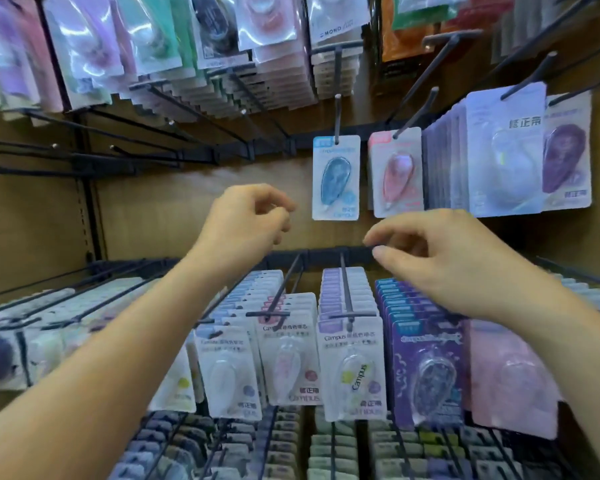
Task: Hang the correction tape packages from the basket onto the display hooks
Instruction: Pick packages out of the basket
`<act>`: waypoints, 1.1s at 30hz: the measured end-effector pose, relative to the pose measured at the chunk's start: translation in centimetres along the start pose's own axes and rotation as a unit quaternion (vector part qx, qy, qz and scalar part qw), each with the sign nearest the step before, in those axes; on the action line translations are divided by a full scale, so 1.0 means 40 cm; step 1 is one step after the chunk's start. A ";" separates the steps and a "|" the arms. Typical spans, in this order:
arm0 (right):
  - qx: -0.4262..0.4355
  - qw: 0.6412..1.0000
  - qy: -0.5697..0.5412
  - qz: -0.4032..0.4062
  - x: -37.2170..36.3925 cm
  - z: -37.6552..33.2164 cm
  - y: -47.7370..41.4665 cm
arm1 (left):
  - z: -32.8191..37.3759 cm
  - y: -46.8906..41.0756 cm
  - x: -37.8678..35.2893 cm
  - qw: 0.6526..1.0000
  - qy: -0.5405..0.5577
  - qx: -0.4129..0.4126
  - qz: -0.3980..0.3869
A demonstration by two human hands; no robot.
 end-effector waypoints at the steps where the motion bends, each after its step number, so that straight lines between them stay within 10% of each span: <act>1: 0.012 1.000 -0.021 0.003 0.000 -0.028 -0.005 | -0.004 0.042 0.039 1.000 -0.003 -0.017 0.010; 10: 0.165 0.973 -0.122 -0.104 -0.190 -0.424 0.004 | -0.207 0.382 0.284 0.997 -0.056 0.056 -0.004; 19: 0.195 0.891 -0.072 -0.403 -0.731 -0.746 0.264 | -0.679 0.880 0.600 0.925 -0.230 0.300 -0.039; 26: 0.122 0.804 -0.128 -0.568 -1.116 -0.879 0.580 | -0.939 1.384 0.796 0.830 -0.268 0.488 -0.034; 33: -0.062 0.790 -0.265 -0.549 -1.423 -0.915 0.835 | -1.144 1.806 0.896 0.725 -0.209 0.656 0.001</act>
Point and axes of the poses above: each hand's wrist, its own y-axis away from the middle knuckle, its own x-axis out of the back of the hand, z = x × y, the point moved 10 cm from there along -y, towards the middle knuckle, and after that the axes turned 8 degrees about x, right-handed, at the moved point
